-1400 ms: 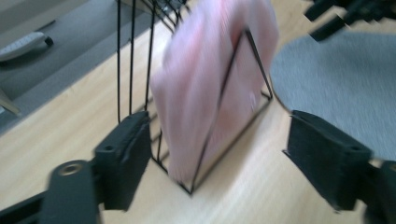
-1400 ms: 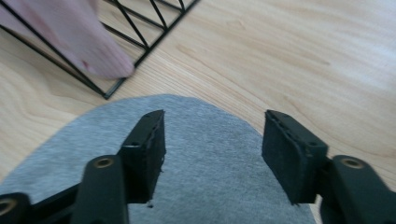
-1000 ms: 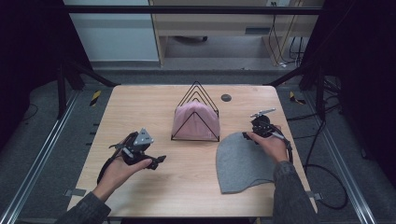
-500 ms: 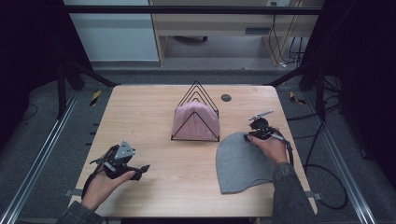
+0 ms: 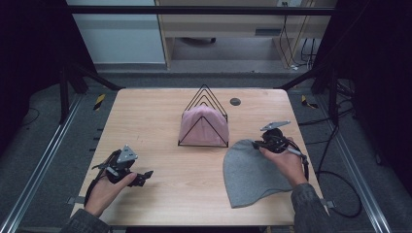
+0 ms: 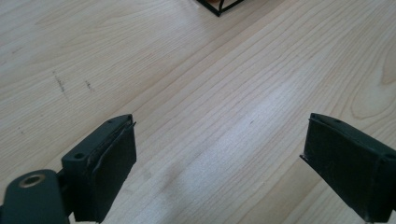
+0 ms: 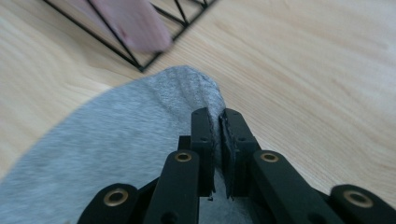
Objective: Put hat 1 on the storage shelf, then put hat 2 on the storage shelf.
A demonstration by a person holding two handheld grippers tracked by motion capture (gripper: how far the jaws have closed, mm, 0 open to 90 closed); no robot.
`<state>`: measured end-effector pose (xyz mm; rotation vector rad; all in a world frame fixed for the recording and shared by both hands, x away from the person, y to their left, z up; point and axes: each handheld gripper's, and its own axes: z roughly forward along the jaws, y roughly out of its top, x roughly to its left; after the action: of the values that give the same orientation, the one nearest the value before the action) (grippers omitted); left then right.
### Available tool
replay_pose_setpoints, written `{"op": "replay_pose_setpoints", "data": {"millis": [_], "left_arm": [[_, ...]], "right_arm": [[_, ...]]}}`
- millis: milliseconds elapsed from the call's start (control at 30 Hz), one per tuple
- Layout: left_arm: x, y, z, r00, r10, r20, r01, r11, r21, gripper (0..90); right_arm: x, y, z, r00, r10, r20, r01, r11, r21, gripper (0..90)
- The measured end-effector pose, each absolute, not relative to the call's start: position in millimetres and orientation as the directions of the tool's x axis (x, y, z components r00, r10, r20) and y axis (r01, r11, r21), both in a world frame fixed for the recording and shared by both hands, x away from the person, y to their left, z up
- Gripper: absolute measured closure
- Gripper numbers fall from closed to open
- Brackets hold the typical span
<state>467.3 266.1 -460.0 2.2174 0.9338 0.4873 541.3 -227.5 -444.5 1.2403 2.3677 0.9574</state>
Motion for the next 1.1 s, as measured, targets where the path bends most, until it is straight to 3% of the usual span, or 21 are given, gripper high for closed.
{"op": "replay_pose_setpoints", "data": {"millis": [400, 767, 1100], "left_arm": [[469.9, 268.3, -466.4, 0.669, 0.738, 0.088, 0.508, -0.541, 0.671, 7.7], [469.5, 268.0, -466.3, 0.669, 0.739, 0.072, 0.51, -0.528, 0.679, 7.8], [465.7, 262.6, -463.3, 0.704, 0.708, 0.063, 0.482, -0.541, 0.689, 8.3]], "right_arm": [[487.7, -209.1, -392.9, -0.654, 0.757, -0.006, 0.454, 0.398, 0.797, 84.6], [460.0, -193.7, -348.8, -0.699, 0.715, 0.005, 0.372, 0.359, 0.856, 84.6], [445.7, -166.5, -307.5, -0.748, 0.662, -0.047, 0.263, 0.361, 0.895, 84.7]]}}
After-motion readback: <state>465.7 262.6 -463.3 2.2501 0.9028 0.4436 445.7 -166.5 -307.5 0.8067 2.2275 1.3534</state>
